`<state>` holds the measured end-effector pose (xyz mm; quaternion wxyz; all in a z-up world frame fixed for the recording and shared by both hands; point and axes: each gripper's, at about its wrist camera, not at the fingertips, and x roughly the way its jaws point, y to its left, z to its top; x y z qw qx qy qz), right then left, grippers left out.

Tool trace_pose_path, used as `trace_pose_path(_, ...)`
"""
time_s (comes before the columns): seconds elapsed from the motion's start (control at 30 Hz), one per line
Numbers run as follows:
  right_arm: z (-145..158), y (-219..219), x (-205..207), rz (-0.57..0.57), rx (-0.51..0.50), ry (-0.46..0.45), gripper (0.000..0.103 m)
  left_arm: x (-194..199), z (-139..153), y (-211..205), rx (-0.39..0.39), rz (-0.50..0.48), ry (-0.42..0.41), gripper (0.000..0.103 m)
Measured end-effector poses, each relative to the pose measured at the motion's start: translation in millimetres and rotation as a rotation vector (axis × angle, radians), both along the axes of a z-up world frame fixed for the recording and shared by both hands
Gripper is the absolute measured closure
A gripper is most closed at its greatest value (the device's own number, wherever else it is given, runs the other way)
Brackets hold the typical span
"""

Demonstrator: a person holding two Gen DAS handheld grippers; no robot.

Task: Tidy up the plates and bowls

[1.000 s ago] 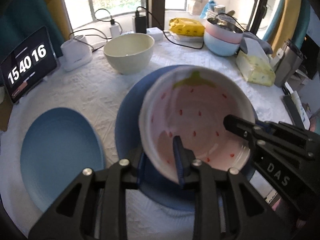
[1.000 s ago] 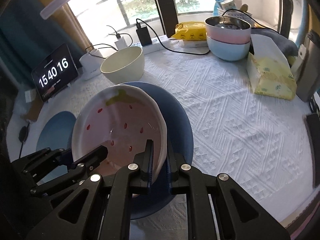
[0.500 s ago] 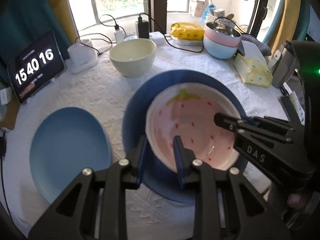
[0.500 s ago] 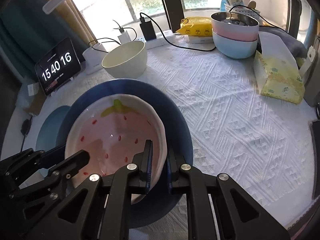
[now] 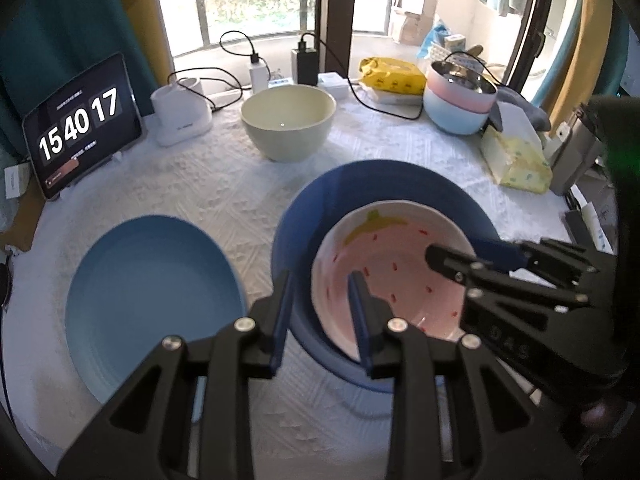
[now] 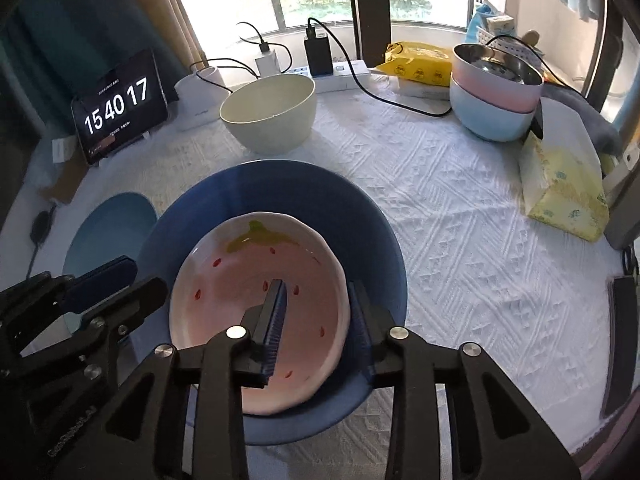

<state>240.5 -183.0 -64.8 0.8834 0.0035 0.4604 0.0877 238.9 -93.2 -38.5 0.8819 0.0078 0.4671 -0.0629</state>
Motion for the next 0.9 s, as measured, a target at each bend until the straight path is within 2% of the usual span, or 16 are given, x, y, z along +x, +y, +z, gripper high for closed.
trace_pose_path(0.1, 12.3, -4.4, -7.3, -0.017, 0.006, -0.05, 0.064, 2.8, -1.3, 0.7, -0.01, -0.013, 0.007, 0.073)
trace_pose_path(0.27, 34.6, -22.8, -9.6, -0.073, 0.021, -0.117, 0.064, 7.0, 0.6, -0.3, -0.022, -0.037, 0.003, 0.073)
trace_pose_path(0.5, 35.0, -37.0, -1.7, -0.132, 0.069, -0.096, 0.064, 12.4, 10.4, 4.6, -0.049, -0.066, -0.02, 0.073)
trace_pose_path(0.9, 46.3, -12.8, 12.8, -0.082, 0.099, -0.111, 0.064, 33.0, 26.4, 26.6, -0.108, -0.029, -0.08, 0.073)
